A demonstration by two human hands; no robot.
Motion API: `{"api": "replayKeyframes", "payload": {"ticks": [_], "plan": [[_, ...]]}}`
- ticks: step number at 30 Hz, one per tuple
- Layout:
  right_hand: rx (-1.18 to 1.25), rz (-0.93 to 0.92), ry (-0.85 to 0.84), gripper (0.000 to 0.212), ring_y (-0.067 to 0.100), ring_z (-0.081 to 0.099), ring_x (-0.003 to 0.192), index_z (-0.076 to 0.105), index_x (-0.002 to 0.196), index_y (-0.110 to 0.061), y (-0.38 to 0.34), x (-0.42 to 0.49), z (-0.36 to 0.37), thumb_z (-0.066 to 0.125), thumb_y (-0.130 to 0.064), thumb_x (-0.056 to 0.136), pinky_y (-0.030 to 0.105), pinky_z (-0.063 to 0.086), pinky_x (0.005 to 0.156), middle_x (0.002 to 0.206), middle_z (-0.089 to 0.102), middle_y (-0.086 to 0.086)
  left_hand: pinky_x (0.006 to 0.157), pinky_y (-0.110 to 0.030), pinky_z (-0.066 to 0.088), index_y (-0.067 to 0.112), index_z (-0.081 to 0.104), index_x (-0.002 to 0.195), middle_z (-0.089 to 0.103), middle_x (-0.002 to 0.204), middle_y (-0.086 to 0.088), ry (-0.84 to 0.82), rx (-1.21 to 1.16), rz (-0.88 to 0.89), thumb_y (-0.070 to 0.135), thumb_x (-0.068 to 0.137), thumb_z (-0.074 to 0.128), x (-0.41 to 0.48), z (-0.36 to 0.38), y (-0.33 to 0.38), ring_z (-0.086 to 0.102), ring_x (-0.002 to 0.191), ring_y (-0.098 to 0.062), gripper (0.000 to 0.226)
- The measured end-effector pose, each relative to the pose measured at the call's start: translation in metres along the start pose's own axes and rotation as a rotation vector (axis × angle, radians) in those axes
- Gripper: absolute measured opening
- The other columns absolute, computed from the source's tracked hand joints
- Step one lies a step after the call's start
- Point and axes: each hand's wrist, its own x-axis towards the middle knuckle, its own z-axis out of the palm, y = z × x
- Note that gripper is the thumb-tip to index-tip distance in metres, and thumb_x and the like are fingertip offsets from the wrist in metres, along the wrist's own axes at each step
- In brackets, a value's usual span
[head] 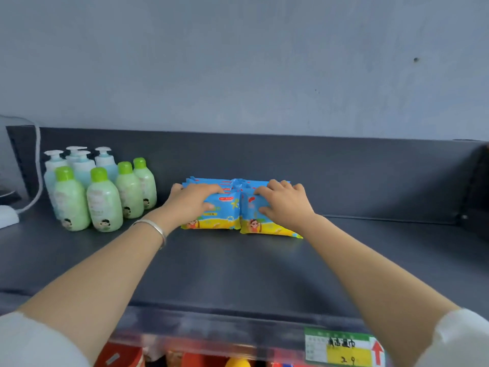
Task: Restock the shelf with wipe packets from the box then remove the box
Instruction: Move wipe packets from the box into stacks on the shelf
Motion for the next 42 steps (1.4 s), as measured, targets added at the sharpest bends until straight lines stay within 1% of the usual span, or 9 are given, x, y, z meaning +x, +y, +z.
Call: {"api": "replayKeyframes", "payload": {"ticks": [4,9,14,19,23,27,32,36,42], "plan": [[-0.025,0.033,0.030,0.049,0.024,0.043,0.114,0.046,0.132,-0.034,-0.003,-0.002,-0.001,0.056,-0.046,0.086,0.038,0.032,0.091,0.125,0.045,-0.003,0.102,-0.035,0.023,0.035,0.041,0.137,0.041,0.144,0.009,-0.048,-0.037,0.070,0.027,0.096,0.050,0.011,0.005,-0.009,0.036,0.133,-0.017,0.044],[-0.055,0.062,0.019,0.056,0.025,0.046,0.114,0.043,0.132,-0.031,-0.011,-0.004,-0.005,0.058,-0.050,0.083,0.038,0.034,0.090,0.126,0.046,-0.002,0.098,-0.035,0.029,0.035,0.041,0.133,0.046,0.138,0.007,-0.004,-0.049,0.128,0.025,0.092,0.056,0.014,0.005,-0.011,0.046,0.122,-0.019,0.044],[-0.145,0.054,-0.008,0.065,0.025,0.046,0.110,0.038,0.134,-0.029,-0.016,-0.008,-0.008,0.060,-0.057,0.080,0.038,0.035,0.086,0.125,0.044,0.000,0.096,-0.036,0.029,0.039,0.032,0.138,0.040,0.127,0.007,0.073,0.225,0.224,0.029,0.082,0.063,0.010,0.010,-0.008,0.039,0.118,-0.019,0.064],[-0.193,0.092,0.004,0.058,0.026,0.047,0.106,0.043,0.130,-0.025,-0.027,-0.008,-0.008,0.061,-0.052,0.082,0.036,0.036,0.080,0.122,0.044,0.002,0.096,-0.035,0.026,0.038,0.027,0.140,0.034,0.130,0.007,0.149,0.217,0.250,0.023,0.082,0.060,0.005,0.015,-0.007,0.035,0.118,-0.020,0.069],[-0.192,0.133,0.010,0.056,0.027,0.046,0.112,0.042,0.132,-0.024,-0.030,-0.013,-0.009,0.061,-0.047,0.085,0.035,0.037,0.082,0.125,0.044,0.002,0.098,-0.035,0.026,0.037,0.030,0.140,0.036,0.132,0.007,0.159,0.185,0.276,0.030,0.084,0.060,0.003,0.013,-0.002,0.035,0.120,-0.020,0.064],[-0.114,0.206,0.055,0.048,0.027,0.046,0.114,0.043,0.133,-0.024,-0.027,-0.024,-0.017,0.056,-0.036,0.089,0.035,0.039,0.084,0.128,0.045,0.001,0.100,-0.036,0.025,0.035,0.044,0.132,0.044,0.129,0.008,0.207,0.094,0.300,0.034,0.089,0.057,0.000,0.007,0.012,0.036,0.122,-0.020,0.045],[-0.057,0.284,0.106,0.038,0.026,0.048,0.115,0.049,0.129,-0.025,-0.011,-0.053,-0.036,0.048,-0.037,0.094,0.036,0.038,0.085,0.124,0.053,-0.001,0.094,-0.035,0.028,0.031,0.059,0.112,0.055,0.116,0.008,0.249,0.031,0.375,0.033,0.094,0.049,-0.006,-0.004,0.060,0.043,0.116,-0.018,0.021],[-0.086,0.366,0.160,0.031,0.026,0.050,0.108,0.054,0.122,-0.024,0.018,-0.100,-0.056,0.046,-0.035,0.094,0.036,0.036,0.082,0.114,0.058,-0.001,0.092,-0.035,0.029,0.030,0.059,0.112,0.058,0.114,0.008,0.269,-0.017,0.472,0.034,0.092,0.050,-0.015,-0.010,0.118,0.046,0.113,-0.019,0.022],[-0.126,0.512,0.159,0.030,0.028,0.051,0.109,0.054,0.121,-0.021,0.078,-0.205,-0.090,0.047,-0.035,0.094,0.037,0.035,0.081,0.112,0.058,0.001,0.085,-0.037,0.036,0.025,0.057,0.113,0.058,0.106,0.002,0.249,-0.153,0.616,0.030,0.091,0.054,-0.045,-0.004,0.230,0.051,0.106,-0.024,0.022]]}}
